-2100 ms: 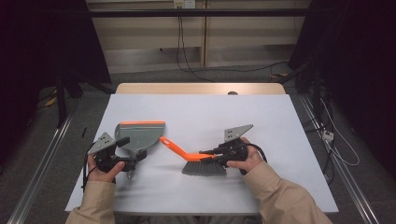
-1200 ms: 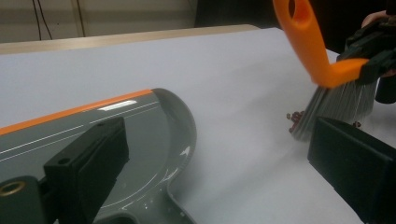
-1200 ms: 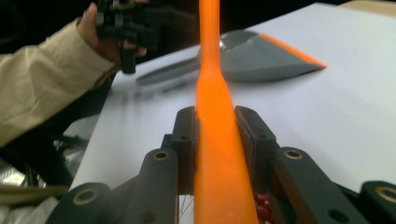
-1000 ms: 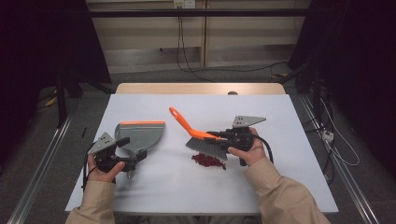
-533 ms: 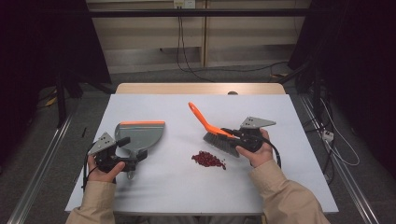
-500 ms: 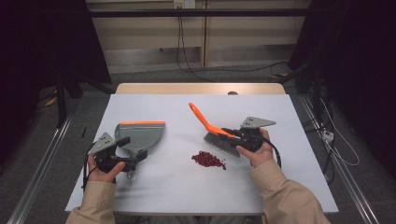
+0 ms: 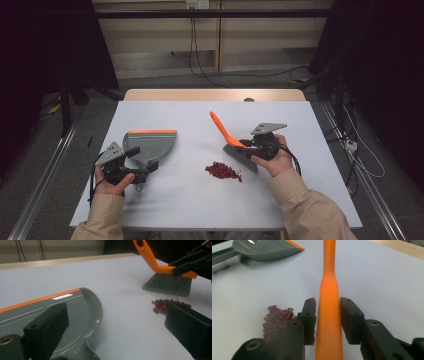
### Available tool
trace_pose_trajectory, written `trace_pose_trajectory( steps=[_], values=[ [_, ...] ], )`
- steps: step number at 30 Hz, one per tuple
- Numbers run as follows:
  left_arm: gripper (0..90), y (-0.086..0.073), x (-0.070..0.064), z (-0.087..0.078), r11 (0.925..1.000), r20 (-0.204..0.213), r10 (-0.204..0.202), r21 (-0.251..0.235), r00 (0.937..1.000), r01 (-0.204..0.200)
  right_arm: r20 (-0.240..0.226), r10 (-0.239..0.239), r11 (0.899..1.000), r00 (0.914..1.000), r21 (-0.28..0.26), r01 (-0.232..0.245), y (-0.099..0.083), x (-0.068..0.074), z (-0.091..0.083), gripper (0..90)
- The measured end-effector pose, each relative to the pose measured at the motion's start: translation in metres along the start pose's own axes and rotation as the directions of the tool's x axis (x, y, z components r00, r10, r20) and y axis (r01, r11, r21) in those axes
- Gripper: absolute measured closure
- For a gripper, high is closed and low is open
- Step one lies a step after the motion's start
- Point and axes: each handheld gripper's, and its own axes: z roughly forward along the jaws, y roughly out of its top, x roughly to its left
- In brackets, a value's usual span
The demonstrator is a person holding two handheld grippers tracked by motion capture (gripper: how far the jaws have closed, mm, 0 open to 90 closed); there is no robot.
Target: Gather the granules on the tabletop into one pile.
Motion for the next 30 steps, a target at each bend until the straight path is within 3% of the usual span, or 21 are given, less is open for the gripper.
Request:
trace_pose_trajectory(
  steps=[2,8,12,18,21,23,25,30],
  values=[
    [5.0,0.000,0.000,0.000,1.0000,0.001,0.001,-0.001,1.0000,-0.001,0.023,0.015,0.999,0.9996,0.044,-0.016,0.004,0.002,0.003,70.9],
    [5.0,0.000,0.001,-0.002,1.0000,-0.002,0.000,-0.003,1.0000,0.000,0.060,0.073,0.994,0.9955,0.077,-0.078,0.005,0.008,0.000,71.8],
    [5.0,0.001,0.000,-0.002,1.0000,-0.001,0.002,-0.008,1.0000,-0.002,0.065,0.152,0.988,0.9863,0.000,-0.152,-0.004,0.010,-0.006,71.9],
    [5.0,0.001,-0.001,-0.002,0.9999,0.000,0.002,-0.013,1.0000,-0.002,0.118,0.208,0.977,0.9710,-0.079,-0.200,-0.017,0.020,-0.019,71.9],
    [5.0,0.002,-0.002,-0.002,1.0000,-0.001,0.006,-0.007,1.0000,-0.006,0.119,0.234,0.969,0.9648,-0.112,-0.221,-0.024,0.028,-0.019,71.9],
    [5.0,0.002,-0.002,-0.001,0.9999,0.000,0.007,-0.008,1.0000,-0.007,0.116,0.248,0.963,0.9618,-0.136,-0.232,-0.026,0.033,-0.017,71.8],
    [5.0,0.002,-0.002,-0.001,0.9999,0.001,0.007,-0.008,1.0000,-0.007,0.130,0.235,0.964,0.9632,-0.155,-0.215,-0.024,0.037,-0.011,71.8],
    [5.0,0.002,-0.001,-0.001,1.0000,-0.001,0.007,-0.007,1.0000,-0.007,0.108,0.251,0.958,0.9621,-0.173,-0.230,-0.016,0.036,0.003,71.8]
  ],
)
